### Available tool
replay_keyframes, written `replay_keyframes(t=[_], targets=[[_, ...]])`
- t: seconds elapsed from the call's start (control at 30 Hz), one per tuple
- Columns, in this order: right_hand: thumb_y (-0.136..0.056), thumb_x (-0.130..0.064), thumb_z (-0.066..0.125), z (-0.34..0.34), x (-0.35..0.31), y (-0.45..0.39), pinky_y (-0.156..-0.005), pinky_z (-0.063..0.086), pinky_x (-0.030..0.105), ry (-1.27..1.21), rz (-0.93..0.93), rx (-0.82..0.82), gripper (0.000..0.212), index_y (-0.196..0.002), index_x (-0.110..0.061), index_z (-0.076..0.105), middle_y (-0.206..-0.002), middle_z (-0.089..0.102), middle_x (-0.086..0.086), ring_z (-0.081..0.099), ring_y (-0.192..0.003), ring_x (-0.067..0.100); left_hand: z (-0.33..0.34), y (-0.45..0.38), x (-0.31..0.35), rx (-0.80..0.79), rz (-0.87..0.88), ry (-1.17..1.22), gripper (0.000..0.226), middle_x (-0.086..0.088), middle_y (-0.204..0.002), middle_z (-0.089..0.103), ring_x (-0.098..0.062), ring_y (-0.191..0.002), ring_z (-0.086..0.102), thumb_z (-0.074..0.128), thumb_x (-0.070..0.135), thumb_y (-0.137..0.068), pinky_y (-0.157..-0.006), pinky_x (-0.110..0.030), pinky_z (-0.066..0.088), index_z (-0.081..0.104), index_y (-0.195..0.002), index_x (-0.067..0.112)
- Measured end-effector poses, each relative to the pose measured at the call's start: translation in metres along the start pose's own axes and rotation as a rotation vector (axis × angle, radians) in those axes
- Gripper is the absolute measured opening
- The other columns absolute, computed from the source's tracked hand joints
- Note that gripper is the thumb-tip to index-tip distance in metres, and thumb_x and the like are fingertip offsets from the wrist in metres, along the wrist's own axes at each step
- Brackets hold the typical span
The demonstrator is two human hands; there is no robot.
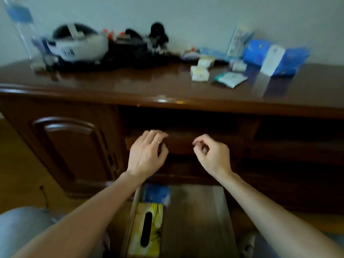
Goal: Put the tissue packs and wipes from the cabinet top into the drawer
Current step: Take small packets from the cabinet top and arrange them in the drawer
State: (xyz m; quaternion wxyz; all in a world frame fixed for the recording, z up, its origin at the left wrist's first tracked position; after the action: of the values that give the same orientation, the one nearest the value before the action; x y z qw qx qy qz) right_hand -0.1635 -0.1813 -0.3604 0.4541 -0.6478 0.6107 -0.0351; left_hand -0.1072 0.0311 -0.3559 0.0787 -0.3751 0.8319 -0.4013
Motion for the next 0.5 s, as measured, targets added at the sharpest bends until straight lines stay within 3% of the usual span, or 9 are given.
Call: replay_keyframes(t=[0.1,0.2,0.3,0.37,0.43,0.5], targets=[[-0.095,-0.020,0.057,-0.050,-0.037,-0.046,-0.047,0.038,0.017,0.064,-0.259,0.254,0.015,-0.087,-0.022,0.071,-0.058,0.056,-0.014,0.053,-0.050,0.006,-0.042,-0.066,0.017,0.192,0.144,-0.042,0.020,-0.002,-0.103,0.067,-0.022,-0.093,0.059,0.057,0.016,-0.091,-0.074,-0.032,0.047,0.069,-0.108,0.012],[-0.092,-0.018,0.057,-0.078,-0.050,-0.094,-0.061,0.045,0.022,0.199,-0.325,0.360,0.014,-0.093,-0.022,0.070,-0.079,0.066,-0.011,0.059,-0.073,0.007,-0.057,-0.118,0.024,0.204,0.164,-0.073,0.020,-0.002,-0.106,0.065,-0.023,-0.095,0.058,0.058,0.018,-0.090,-0.073,-0.033,0.045,0.067,-0.107,0.014],[-0.090,-0.028,0.058,-0.082,-0.032,-0.148,-0.091,0.051,0.036,0.401,-0.099,0.170,0.035,-0.125,-0.027,0.062,-0.122,0.066,-0.004,0.056,-0.116,0.018,-0.040,-0.172,0.025,0.007,0.028,-0.047,0.034,-0.001,-0.124,0.058,-0.023,-0.110,0.056,0.057,0.028,-0.092,-0.080,-0.035,0.050,0.060,-0.124,0.021],[-0.094,-0.043,0.055,-0.079,-0.006,-0.177,-0.108,0.042,0.045,0.504,0.138,-0.083,0.053,-0.145,-0.030,0.046,-0.150,0.050,0.001,0.043,-0.137,0.025,-0.014,-0.202,0.029,-0.165,-0.035,0.020,0.050,-0.002,-0.143,0.047,-0.025,-0.127,0.048,0.054,0.035,-0.094,-0.096,-0.041,0.048,0.047,-0.142,0.027],[-0.096,-0.058,0.045,-0.073,0.018,-0.193,-0.111,0.037,0.049,0.548,0.309,-0.330,0.060,-0.149,-0.031,0.042,-0.157,0.042,0.001,0.039,-0.142,0.027,0.015,-0.225,0.034,-0.316,-0.044,0.063,0.060,-0.003,-0.159,0.031,-0.028,-0.141,0.035,0.050,0.043,-0.095,-0.109,-0.047,0.039,0.033,-0.152,0.032],[-0.095,-0.060,0.039,-0.066,0.030,-0.201,-0.105,0.041,0.048,0.568,0.315,-0.378,0.056,-0.143,-0.032,0.049,-0.150,0.049,0.001,0.044,-0.137,0.027,0.044,-0.241,0.035,-0.460,-0.054,0.050,0.065,-0.001,-0.166,0.018,-0.028,-0.149,0.024,0.045,0.053,-0.096,-0.117,-0.051,0.030,0.027,-0.155,0.034]])
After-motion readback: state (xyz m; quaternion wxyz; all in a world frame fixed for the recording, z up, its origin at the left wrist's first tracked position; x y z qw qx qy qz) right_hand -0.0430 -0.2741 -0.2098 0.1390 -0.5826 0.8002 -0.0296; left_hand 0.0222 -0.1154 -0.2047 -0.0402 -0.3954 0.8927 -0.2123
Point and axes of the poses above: each hand's wrist, its own y-axis away from the middle knuckle, its own z-axis out of the palm, x = y × z, the point moved 4 cm from there along -y, towards the middle knuckle
